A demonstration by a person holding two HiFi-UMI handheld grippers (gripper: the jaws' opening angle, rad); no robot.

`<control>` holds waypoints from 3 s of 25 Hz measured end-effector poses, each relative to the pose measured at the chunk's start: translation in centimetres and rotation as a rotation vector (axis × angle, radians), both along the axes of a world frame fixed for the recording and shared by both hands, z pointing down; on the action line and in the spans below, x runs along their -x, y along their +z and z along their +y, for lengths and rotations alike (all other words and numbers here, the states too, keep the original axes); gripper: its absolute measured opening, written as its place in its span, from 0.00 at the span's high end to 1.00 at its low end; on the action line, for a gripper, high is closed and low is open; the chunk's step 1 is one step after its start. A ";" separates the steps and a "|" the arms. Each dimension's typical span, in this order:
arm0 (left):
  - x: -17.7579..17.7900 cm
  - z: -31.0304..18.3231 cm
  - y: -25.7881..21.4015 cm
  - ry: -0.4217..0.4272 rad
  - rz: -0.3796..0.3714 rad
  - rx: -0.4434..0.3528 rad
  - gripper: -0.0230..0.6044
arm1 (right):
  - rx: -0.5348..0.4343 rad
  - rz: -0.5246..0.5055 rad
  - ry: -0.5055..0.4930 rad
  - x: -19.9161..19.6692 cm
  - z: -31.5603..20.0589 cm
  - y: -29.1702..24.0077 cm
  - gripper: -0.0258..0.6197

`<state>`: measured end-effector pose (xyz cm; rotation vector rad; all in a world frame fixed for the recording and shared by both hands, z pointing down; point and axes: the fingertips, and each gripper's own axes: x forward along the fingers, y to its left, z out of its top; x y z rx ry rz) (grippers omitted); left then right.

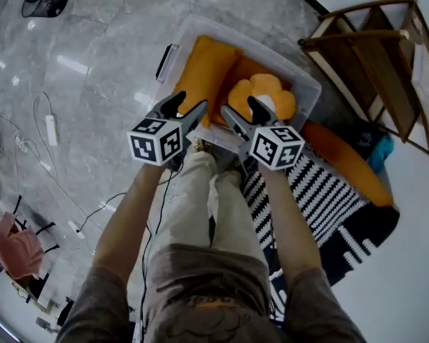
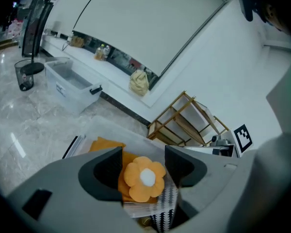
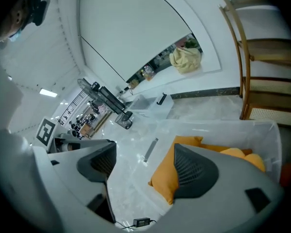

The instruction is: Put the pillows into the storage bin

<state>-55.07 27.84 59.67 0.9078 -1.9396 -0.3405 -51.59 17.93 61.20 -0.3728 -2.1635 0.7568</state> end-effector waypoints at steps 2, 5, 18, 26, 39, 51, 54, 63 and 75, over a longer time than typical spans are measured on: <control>0.0 -1.2 -4.9 0.021 -0.038 0.000 0.54 | -0.014 -0.041 -0.026 -0.2 -1.0 -4.6 0.42; -0.5 -3.0 -12.9 0.049 -0.094 -0.025 0.54 | -0.036 -0.110 -0.050 -1.0 -2.8 -12.1 0.42; -10.8 -9.3 -42.2 0.229 -0.297 -0.143 0.54 | -0.077 -0.375 -0.047 -11.3 -8.7 -40.8 0.51; -16.2 -11.6 -51.3 0.335 -0.414 -0.246 0.54 | -0.117 -0.490 0.098 -18.0 -12.6 -49.6 0.51; -19.5 -9.3 -55.1 0.255 -0.603 -0.349 0.79 | -0.254 -0.656 0.217 -24.3 -13.1 -54.8 0.85; -21.4 -7.1 -54.1 0.273 -0.659 -0.370 0.96 | -0.334 -0.700 0.125 -24.3 -9.5 -52.3 0.96; -21.2 -6.7 -52.8 0.259 -0.694 -0.354 0.96 | -0.315 -0.712 0.132 -24.3 -9.6 -51.5 0.96; -20.6 -6.4 -49.7 0.239 -0.667 -0.311 0.96 | -0.302 -0.665 0.147 -24.4 -10.0 -48.3 0.96; -20.4 -6.8 -49.3 0.218 -0.636 -0.319 0.96 | -0.297 -0.655 0.149 -24.3 -11.2 -47.2 0.96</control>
